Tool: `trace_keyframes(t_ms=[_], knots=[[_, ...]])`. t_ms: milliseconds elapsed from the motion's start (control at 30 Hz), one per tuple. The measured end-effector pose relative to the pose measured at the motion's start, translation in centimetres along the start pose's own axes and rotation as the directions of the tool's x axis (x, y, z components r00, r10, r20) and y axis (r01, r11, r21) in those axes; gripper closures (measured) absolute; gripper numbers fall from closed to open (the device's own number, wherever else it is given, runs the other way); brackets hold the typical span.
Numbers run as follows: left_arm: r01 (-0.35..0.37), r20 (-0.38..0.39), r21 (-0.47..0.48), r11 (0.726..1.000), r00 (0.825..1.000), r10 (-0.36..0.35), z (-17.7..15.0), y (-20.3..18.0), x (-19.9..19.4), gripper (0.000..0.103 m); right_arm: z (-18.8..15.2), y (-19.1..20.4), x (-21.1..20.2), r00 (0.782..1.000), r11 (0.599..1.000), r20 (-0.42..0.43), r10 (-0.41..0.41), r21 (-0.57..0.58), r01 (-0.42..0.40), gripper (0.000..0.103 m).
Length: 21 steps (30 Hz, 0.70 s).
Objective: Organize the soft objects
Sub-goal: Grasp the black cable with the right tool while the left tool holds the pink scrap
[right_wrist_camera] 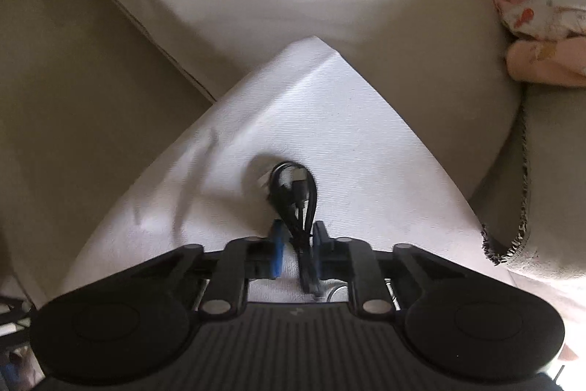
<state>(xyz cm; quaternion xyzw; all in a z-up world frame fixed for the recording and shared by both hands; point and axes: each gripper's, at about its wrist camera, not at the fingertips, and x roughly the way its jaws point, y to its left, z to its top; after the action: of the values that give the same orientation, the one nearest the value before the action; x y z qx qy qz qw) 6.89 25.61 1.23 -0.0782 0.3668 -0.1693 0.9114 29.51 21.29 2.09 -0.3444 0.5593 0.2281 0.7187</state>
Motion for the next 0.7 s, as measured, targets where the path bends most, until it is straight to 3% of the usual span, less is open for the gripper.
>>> trace_keyframes(t_ms=[100,167,333,500,700], knots=[[-0.011,-0.045,0.076,0.997,0.999,0.014,0.8,-1.1,1.0,0.082,-1.0,-0.3,-1.2,0.999,1.000,0.032,0.013,0.008,-0.013,0.090],[-0.012,-0.062,0.057,0.998,0.998,0.016,1.4,-1.3,1.7,0.082,-1.7,-1.0,-2.6,0.996,0.999,0.079,0.029,0.019,-0.030,0.090],[-0.048,-0.003,0.050,0.998,0.999,0.048,1.4,-1.6,2.9,0.087,-4.3,-2.8,-9.0,0.968,0.995,0.240,0.069,0.055,-0.085,0.090],[-0.085,0.056,0.016,0.996,0.995,0.084,1.6,-1.9,2.8,0.091,-9.9,-5.3,-16.3,0.910,0.989,0.408,0.072,0.090,-0.118,0.090],[-0.085,0.153,0.008,0.996,0.985,0.083,6.2,-3.2,-1.1,0.092,-16.6,-10.5,-22.6,0.829,0.976,0.558,0.044,0.152,-0.154,0.090]])
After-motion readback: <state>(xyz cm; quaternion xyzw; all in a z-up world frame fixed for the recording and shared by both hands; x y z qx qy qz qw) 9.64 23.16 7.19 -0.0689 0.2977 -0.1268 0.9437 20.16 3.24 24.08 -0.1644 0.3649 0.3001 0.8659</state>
